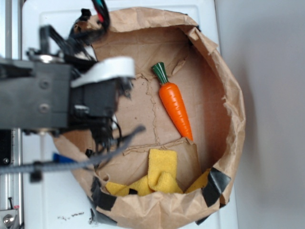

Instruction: Grab the white paper.

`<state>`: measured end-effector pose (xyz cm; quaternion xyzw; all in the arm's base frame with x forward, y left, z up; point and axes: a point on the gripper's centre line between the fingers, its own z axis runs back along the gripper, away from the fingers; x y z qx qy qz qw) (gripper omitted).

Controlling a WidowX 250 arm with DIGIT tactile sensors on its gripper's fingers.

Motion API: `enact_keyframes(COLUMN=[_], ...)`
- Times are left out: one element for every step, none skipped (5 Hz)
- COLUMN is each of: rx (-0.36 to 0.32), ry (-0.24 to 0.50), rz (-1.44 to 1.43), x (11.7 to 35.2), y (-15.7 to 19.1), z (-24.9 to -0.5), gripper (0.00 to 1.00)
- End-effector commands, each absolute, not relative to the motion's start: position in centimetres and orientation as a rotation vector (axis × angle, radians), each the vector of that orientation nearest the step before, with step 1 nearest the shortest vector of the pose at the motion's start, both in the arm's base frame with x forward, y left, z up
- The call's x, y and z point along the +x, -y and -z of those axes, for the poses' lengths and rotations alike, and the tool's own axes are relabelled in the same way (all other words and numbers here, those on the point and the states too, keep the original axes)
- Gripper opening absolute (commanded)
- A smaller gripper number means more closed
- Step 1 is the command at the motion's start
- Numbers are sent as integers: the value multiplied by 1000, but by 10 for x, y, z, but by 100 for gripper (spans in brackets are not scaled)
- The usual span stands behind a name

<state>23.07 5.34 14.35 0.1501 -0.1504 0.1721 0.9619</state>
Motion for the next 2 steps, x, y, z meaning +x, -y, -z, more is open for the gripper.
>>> enact_keyframes(rx=[383,358], ry=[467,475], rz=[-447,-447], x=[248,253], y=[-48,-54], z=[-188,-185], gripper=[0,0])
